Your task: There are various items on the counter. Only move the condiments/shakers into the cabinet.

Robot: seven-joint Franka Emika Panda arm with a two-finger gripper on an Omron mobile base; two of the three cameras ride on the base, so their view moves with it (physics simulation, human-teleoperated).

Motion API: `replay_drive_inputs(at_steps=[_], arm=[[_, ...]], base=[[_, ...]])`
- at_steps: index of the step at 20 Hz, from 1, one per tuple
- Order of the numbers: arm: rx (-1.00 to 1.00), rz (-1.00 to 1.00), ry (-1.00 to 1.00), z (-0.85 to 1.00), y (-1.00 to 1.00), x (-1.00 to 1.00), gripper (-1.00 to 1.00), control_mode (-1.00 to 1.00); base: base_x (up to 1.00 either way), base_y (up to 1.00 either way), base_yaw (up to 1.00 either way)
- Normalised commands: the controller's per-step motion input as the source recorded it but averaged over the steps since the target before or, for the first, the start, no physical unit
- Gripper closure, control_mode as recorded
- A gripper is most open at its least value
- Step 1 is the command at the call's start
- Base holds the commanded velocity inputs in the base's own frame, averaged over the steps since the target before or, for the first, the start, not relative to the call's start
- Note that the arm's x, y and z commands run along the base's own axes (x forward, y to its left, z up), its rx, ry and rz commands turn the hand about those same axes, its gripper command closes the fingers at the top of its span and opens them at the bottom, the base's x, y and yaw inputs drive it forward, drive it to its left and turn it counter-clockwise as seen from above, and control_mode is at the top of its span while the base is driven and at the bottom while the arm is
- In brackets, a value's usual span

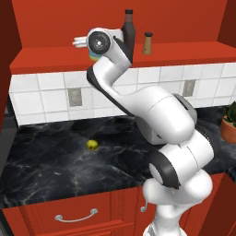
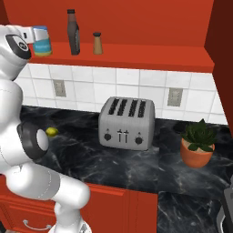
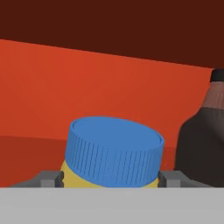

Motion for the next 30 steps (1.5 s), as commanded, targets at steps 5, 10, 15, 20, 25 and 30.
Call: replay_drive_inputs(at_steps=[5, 10, 15, 20, 25, 30], arm=[[0.0, 0.0, 0.0, -0.05, 0.0, 0.15, 1.0, -1.0], [0.0, 0.0, 0.0, -0.01, 0.0, 0.27, 1.0, -1.0], [0.0, 0.0, 0.0, -0.08, 0.0, 0.32, 1.0, -1.0], [0.0, 0.0, 0.0, -0.17, 0.0, 0.32, 1.0, -1.0], [-0.01, 0.0, 0.02, -0.28, 0.0, 0.24, 1.0, -1.0], [-0.01, 0.0, 0.04, -0.34, 0.0, 0.1, 1.0, -1.0]], base=[[0.0, 0.0, 0.0], [0.0, 0.0, 0.0], [0.0, 0.0, 0.0], [0.0, 0.0, 0.0], [0.0, 0.0, 0.0], [0.0, 0.0, 0.0]])
